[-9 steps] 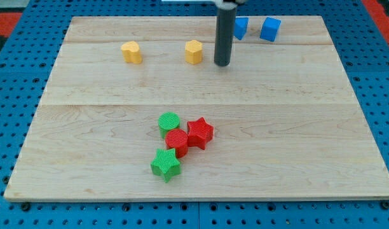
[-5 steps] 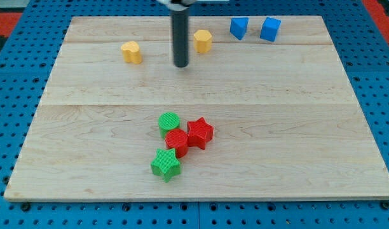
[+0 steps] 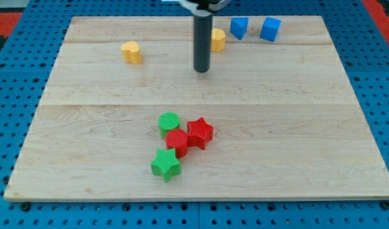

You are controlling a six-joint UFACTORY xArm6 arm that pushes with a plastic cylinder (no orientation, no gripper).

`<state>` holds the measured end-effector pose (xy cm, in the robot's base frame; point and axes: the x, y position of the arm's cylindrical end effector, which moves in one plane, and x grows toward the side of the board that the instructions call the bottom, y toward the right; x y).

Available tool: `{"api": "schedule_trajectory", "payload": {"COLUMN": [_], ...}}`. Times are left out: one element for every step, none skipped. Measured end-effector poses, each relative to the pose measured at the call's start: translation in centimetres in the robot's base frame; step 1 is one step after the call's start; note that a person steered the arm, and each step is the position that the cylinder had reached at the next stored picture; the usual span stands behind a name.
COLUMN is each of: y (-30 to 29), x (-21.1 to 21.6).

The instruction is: Move the yellow hexagon near the blue triangle

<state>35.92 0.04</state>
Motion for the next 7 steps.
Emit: {"api": "schedule_trajectory", "payload": {"y": [2.4,2.4,3.5,5.3,6.3,3.0,-9.6], "x": [-6.1,-6.8,-6.1,-7.8,-8.4,0.5,1.9]}}
